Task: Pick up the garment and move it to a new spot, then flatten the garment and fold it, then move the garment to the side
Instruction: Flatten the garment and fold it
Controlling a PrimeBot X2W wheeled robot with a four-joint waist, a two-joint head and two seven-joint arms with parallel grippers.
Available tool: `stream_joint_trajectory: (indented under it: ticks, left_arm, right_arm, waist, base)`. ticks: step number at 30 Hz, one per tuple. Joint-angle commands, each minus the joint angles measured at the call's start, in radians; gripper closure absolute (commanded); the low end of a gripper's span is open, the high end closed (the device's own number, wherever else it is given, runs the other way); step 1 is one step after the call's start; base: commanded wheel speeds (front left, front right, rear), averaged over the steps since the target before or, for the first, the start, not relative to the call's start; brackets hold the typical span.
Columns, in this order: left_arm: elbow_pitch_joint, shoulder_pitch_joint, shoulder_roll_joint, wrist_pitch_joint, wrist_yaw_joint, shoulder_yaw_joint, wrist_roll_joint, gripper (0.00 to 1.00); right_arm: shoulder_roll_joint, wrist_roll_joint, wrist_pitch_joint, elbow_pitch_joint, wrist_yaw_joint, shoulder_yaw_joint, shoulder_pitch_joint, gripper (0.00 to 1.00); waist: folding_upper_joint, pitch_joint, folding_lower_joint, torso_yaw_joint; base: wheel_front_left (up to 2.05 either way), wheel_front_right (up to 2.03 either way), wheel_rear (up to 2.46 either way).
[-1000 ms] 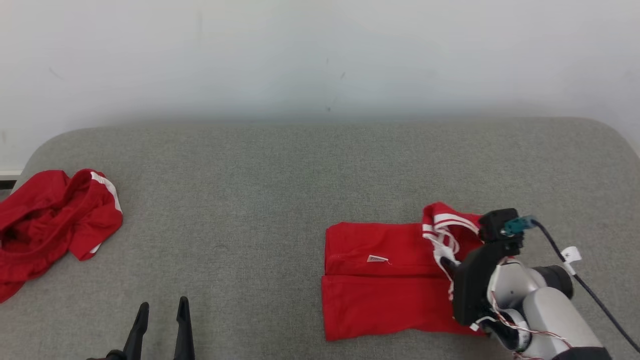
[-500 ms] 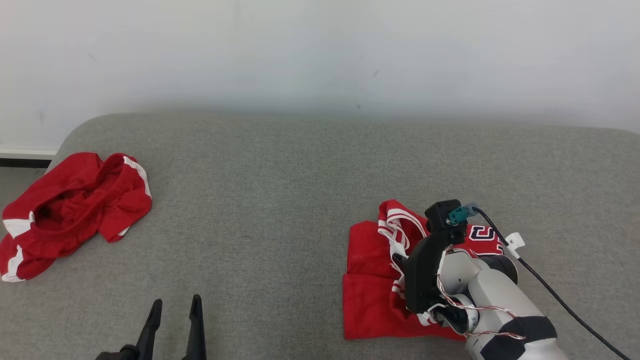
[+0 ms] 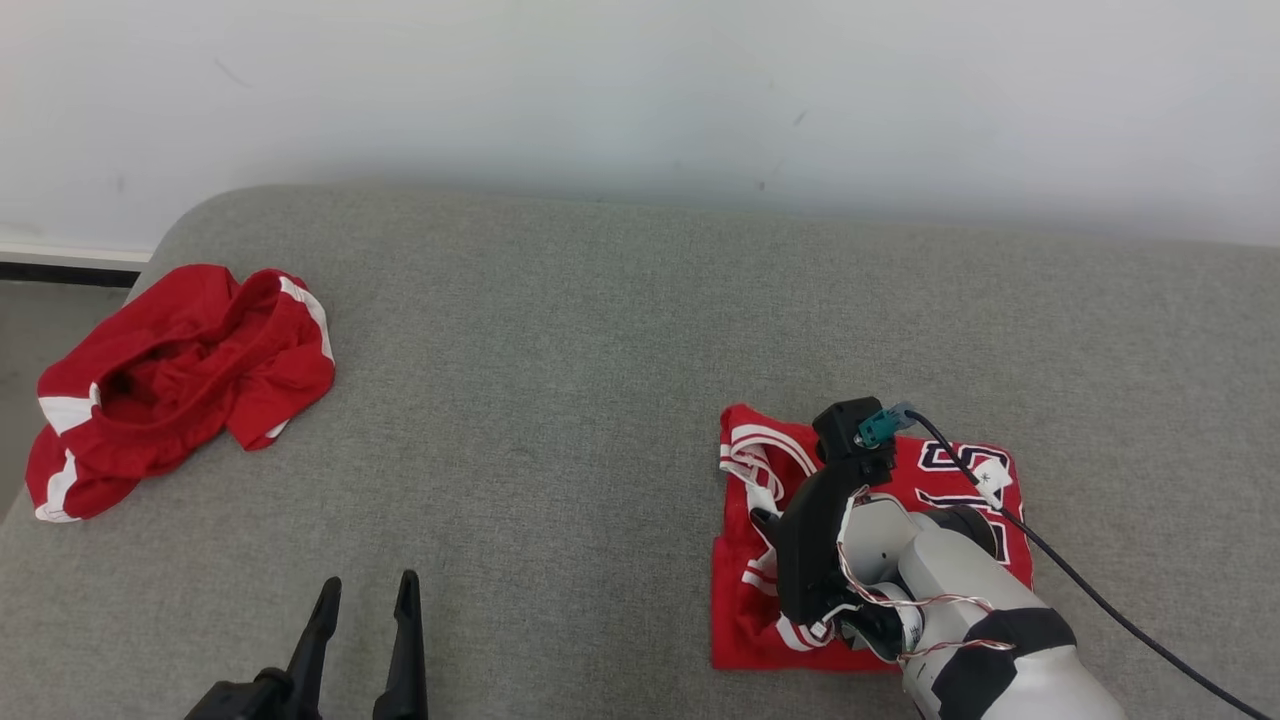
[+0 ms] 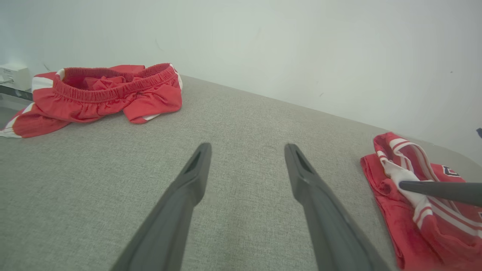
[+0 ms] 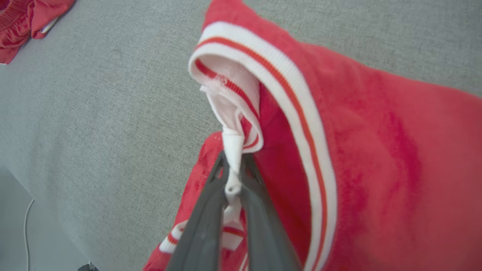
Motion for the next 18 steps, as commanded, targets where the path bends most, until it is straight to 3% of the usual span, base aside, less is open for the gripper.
stream_joint_trajectory:
  ticks: [1,3,4,5,11,14,18]
  left_arm:
    - [0.001,-0.014,0.0,0.0,0.0,0.001,-0.003,0.0]
    - [0.002,-0.016,0.0,0.0,-0.002,0.003,-0.003,0.0]
    - [0.004,-0.017,0.0,0.0,-0.003,0.004,-0.003,0.0]
    - [0.004,-0.018,0.0,0.0,-0.004,0.006,-0.003,0.0]
    - [0.002,-0.004,0.0,0.0,-0.005,0.027,0.005,0.0]
    - [0.002,-0.002,0.0,0.0,-0.005,0.037,0.012,0.0]
    - [0.006,-0.001,0.0,0.0,0.001,0.047,0.026,0.0]
  right_arm:
    - [0.001,0.008,-0.007,0.001,-0.002,0.003,-0.013,1.0]
    - [0.001,0.026,-0.019,0.012,-0.002,0.026,-0.022,0.71]
    - [0.002,0.045,-0.021,0.01,-0.002,0.04,-0.022,0.42]
    - [0.002,0.068,-0.018,0.004,-0.002,0.056,-0.022,0.0]
    - [0.0,0.206,-0.056,-0.071,-0.002,0.112,-0.046,0.0]
    - [-0.004,0.219,-0.135,-0.097,-0.002,0.1,-0.059,0.0]
    - [-0.063,0.177,-0.297,-0.128,-0.002,0.07,-0.054,0.0]
  waist:
    - [0.0,0.003,0.0,0.001]
    - [0.0,0.004,0.0,0.001]
    - [0.0,0.005,0.0,0.0]
    - [0.0,0.004,0.0,-0.002]
    - [0.0,-0.011,0.0,-0.027]
    - [0.0,-0.026,0.0,-0.042]
    - [0.0,-0.049,0.0,-0.065]
  base:
    - [0.0,0.0,0.0]
    - [0.0,0.0,0.0]
    - [0.0,0.0,0.0]
    - [0.0,0.0,0.0]
    - [0.0,0.0,0.0]
    - [0.0,0.0,0.0]
    - [0.0,0.0,0.0]
